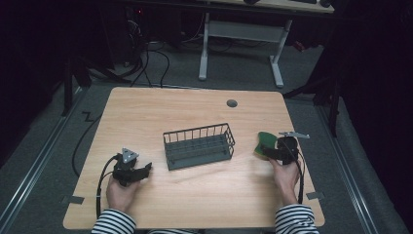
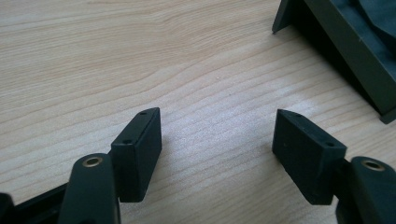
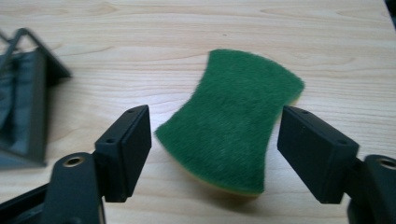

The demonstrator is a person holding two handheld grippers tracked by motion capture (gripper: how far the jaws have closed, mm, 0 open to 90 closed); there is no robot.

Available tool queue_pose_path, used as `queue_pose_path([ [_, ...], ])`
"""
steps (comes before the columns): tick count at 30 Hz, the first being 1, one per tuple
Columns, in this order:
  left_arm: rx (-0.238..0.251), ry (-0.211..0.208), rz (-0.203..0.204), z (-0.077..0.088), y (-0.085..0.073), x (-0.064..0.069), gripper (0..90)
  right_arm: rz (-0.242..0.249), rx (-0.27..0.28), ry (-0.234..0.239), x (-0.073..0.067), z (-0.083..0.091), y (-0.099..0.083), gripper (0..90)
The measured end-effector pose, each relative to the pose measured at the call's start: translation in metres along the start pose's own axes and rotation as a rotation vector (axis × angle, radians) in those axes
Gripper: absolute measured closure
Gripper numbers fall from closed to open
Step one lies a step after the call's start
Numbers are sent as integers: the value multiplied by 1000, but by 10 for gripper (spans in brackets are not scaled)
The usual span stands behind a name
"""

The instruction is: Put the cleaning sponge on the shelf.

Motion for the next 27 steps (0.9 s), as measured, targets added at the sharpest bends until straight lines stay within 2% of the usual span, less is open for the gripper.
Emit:
queue_pose_path([
  [5, -1, -3, -2, 0, 0, 1, 315, -38, -60, -35, 6, -7, 8, 200],
  [7, -2, -5, -2, 0, 0, 1, 307, -50, -107, -54, 7, -12, 12, 179],
  [14, -2, -12, -1, 0, 0, 1, 299, -71, -164, -84, 6, -23, 19, 149],
  [16, -1, -14, 1, 0, 0, 1, 297, -79, -208, -108, 6, -31, 20, 133],
  [19, 0, -17, 5, 0, 0, 1, 297, -87, -219, -120, 7, -35, 21, 128],
  [21, 1, -19, 7, 0, 0, 1, 296, -111, -228, -119, 8, -40, 20, 124],
  [22, 1, -19, 6, 0, 0, 1, 296, -118, -249, -138, 11, -44, 16, 112],
  [27, 1, -19, 6, 0, 0, 1, 295, -137, -273, -131, 12, -50, 11, 114],
])
Point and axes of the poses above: each handheld gripper's, and its own axes: z roughly backward along the jaws, y roughly out of its top, x roughly to its right, the point moved 10 cm from there along -z, roughly forward along the jaws, and after that the axes turned 1 degree about -x, right-handed, at the moved point
